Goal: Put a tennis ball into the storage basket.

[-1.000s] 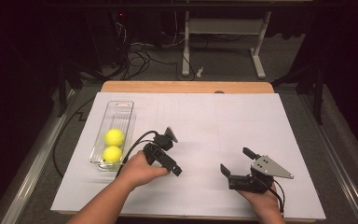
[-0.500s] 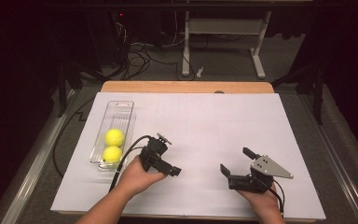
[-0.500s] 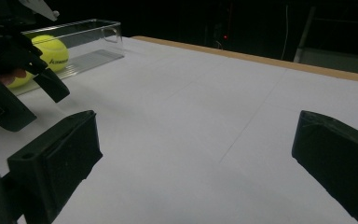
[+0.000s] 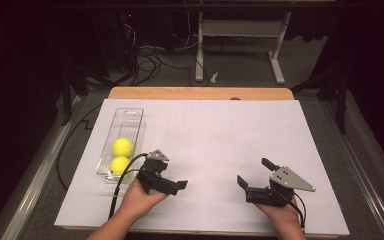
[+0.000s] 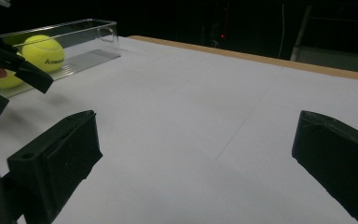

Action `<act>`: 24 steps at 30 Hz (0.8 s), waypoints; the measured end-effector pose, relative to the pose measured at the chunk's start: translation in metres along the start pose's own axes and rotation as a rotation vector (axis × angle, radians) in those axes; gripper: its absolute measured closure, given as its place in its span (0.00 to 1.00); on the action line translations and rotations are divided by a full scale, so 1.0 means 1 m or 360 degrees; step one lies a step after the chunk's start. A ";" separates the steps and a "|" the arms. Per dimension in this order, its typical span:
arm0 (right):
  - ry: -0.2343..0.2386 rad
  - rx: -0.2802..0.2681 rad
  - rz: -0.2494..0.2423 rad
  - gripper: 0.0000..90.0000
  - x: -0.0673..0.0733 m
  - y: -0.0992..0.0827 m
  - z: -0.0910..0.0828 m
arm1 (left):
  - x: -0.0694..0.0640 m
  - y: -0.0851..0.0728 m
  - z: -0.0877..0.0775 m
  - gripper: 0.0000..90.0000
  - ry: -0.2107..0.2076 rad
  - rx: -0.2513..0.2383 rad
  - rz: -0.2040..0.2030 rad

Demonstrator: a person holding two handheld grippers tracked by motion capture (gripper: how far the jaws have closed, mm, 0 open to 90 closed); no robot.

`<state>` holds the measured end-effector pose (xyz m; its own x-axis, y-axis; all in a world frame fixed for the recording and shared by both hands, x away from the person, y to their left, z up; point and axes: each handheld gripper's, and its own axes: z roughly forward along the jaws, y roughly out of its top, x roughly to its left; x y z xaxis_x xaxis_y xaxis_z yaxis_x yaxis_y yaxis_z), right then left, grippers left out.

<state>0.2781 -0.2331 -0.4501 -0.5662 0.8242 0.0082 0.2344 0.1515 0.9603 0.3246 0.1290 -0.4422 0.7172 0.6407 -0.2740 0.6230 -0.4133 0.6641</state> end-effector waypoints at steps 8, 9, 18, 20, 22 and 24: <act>-0.0037 -0.0011 0.0021 0.02 -0.004 0.001 -0.004 | 0.001 -0.009 -0.009 0.01 -0.0031 -0.0219 0.0039; -0.0045 -0.0016 0.0022 0.02 -0.005 0.001 -0.004 | 0.001 -0.010 -0.010 0.01 -0.0029 -0.0241 0.0037; -0.0071 -0.0046 0.0042 0.02 -0.007 0.003 -0.012 | 0.003 -0.017 -0.018 0.01 -0.0106 -0.0401 0.0098; -0.0076 -0.0054 0.0031 0.02 -0.006 0.003 -0.013 | 0.003 -0.018 -0.019 0.01 -0.0079 -0.0411 0.0114; -0.0074 -0.0048 0.0028 0.02 -0.006 0.003 -0.013 | 0.005 -0.019 -0.020 0.01 -0.0073 -0.0419 0.0100; -0.0078 -0.0046 0.0028 0.02 -0.005 0.003 -0.012 | 0.005 -0.020 -0.020 0.00 -0.0066 -0.0423 0.0106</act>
<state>0.2722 -0.2428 -0.4436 -0.5225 0.8525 0.0123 0.2207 0.1213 0.9678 0.3093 0.1534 -0.4427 0.7695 0.5885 -0.2481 0.4741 -0.2659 0.8394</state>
